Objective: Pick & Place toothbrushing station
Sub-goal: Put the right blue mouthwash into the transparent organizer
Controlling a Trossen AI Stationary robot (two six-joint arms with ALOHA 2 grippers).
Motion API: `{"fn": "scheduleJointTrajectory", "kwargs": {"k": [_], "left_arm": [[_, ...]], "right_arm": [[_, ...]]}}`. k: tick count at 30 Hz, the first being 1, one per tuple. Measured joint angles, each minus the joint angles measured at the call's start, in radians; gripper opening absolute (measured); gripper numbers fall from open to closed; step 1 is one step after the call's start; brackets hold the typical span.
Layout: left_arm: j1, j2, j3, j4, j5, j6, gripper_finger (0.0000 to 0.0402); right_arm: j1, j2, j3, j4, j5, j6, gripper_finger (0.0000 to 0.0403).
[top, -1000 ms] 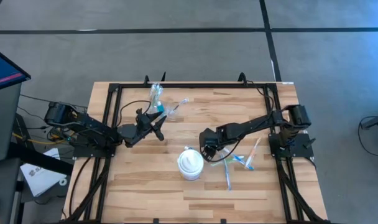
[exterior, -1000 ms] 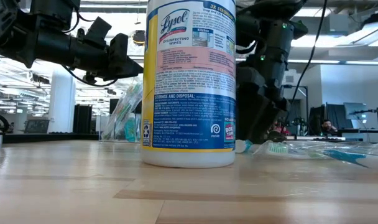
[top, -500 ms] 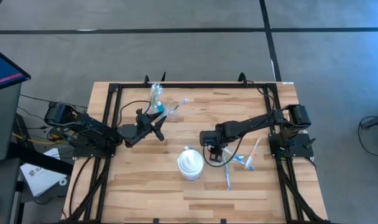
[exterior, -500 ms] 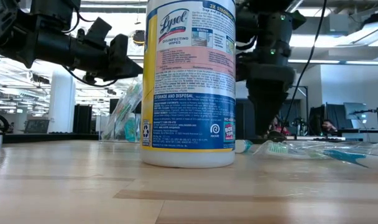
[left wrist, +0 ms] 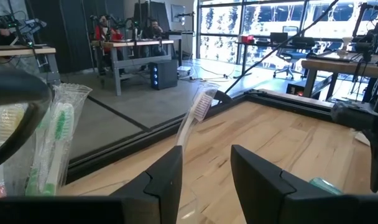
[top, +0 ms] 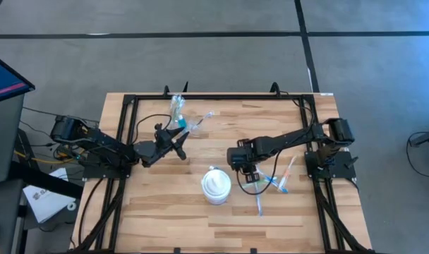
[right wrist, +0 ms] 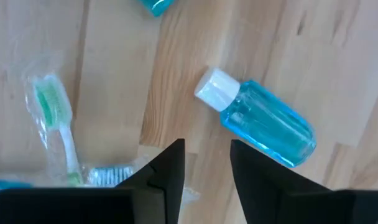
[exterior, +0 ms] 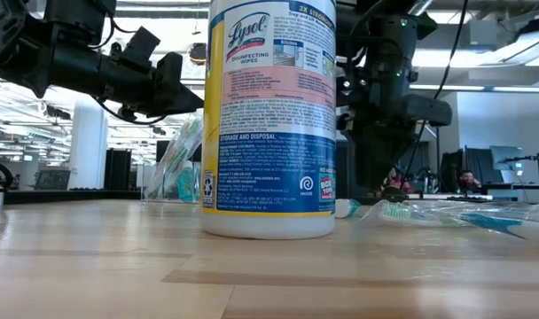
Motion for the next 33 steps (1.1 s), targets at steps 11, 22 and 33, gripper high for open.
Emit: {"fn": "scheduleJointTrajectory", "kwargs": {"k": [11, 22, 33], "left_arm": [[0.000, 0.000, 0.000, 0.000, 0.000, 0.000, 0.0131], [0.000, 0.000, 0.000, 0.000, 0.000, 0.000, 0.0131], [0.000, 0.000, 0.000, 0.000, 0.000, 0.000, 0.0131]], "right_arm": [[0.000, -0.002, 0.000, 0.001, 0.000, -0.214, 0.0125], [-0.017, -0.002, 0.000, 0.073, -0.001, -0.360, 0.0146], [-0.033, -0.002, 0.000, 0.127, -0.040, -0.442, 0.0157]]}}
